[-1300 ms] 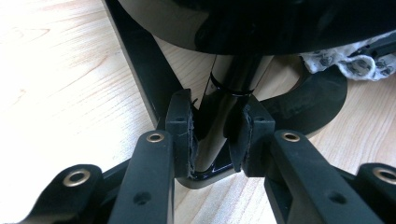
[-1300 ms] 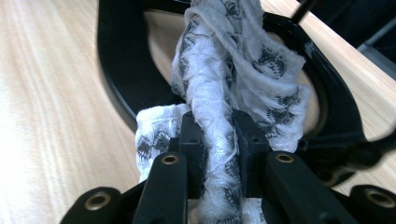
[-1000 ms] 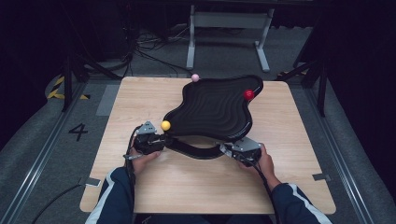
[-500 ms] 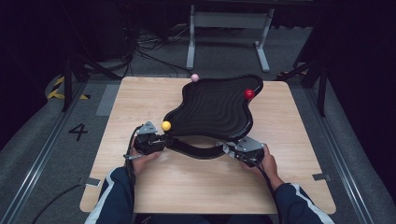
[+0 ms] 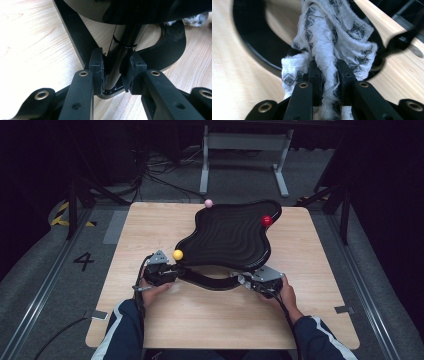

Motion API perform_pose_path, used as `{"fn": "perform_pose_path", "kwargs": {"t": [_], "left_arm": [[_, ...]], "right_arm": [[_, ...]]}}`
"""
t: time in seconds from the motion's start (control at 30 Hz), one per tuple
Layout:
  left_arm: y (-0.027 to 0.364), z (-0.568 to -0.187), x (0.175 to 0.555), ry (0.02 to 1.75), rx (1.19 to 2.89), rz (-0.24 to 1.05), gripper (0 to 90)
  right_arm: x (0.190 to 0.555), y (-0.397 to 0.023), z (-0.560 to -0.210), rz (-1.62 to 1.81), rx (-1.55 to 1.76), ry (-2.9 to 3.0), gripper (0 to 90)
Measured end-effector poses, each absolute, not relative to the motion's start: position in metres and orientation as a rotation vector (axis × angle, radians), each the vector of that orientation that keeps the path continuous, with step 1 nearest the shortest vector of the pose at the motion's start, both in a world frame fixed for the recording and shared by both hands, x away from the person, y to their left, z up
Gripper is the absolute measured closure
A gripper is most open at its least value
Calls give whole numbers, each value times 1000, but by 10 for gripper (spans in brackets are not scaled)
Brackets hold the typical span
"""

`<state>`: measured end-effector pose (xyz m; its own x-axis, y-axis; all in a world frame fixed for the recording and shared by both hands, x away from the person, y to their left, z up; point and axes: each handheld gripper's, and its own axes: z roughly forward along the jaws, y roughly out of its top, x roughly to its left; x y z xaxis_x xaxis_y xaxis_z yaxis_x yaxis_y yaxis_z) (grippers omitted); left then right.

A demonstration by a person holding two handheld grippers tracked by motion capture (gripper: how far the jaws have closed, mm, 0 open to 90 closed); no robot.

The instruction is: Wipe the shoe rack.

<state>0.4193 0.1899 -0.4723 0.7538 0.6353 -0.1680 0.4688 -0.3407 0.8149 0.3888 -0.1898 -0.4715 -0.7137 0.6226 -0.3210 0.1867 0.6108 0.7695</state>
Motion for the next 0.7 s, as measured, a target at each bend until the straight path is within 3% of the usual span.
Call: {"fn": "perform_pose_path", "kwargs": {"t": [0.33, 0.7], "left_arm": [[189, -472, 420, 824, 2006, 215, 710], [188, -473, 419, 828, 2003, 205, 710]], "right_arm": [[396, -200, -472, 974, 690, 2251, 773], [376, -179, -471, 1016, 571, 2319, 772]]}}
